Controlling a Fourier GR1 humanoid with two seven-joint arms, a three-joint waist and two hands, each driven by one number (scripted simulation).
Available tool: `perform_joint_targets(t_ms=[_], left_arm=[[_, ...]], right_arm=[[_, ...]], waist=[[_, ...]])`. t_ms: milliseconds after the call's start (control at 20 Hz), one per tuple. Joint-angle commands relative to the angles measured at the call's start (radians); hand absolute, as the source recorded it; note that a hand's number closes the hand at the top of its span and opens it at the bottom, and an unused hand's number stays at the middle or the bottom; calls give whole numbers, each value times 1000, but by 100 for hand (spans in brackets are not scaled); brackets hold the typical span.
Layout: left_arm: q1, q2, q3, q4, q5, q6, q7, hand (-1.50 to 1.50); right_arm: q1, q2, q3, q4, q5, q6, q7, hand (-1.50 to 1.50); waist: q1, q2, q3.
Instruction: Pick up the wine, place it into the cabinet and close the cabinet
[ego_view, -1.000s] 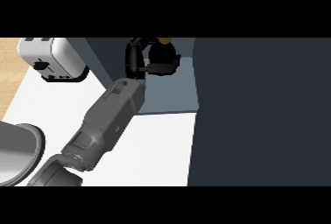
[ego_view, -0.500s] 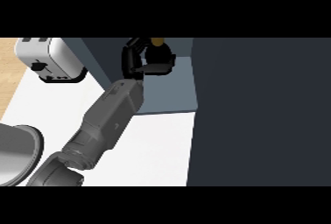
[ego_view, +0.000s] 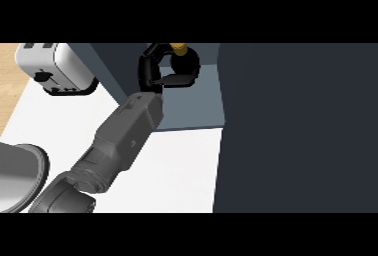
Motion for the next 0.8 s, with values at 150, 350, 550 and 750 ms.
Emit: perform_joint_targets(t_ms=[150, 350, 550, 750], left_arm=[[-9, 9, -3, 59, -31, 70, -11, -150], [35, -1, -5, 61, -41, 55, -38, -150], [71, 5, -23, 84, -68, 57, -71, -150], [7, 17, -22, 95, -76, 130, -13, -150]], right_arm=[[28, -5, -5, -56, -52, 6, 2, -150], [21, 3, 16, -58, -12, -12, 14, -150], [13, -11, -41, -12, -71, 18, -34, -150], [14, -5, 7, -32, -31, 11, -15, -150]], waist=[[-13, 10, -2], [-1, 6, -3], [-11, 14, -2], [-15, 12, -3]])
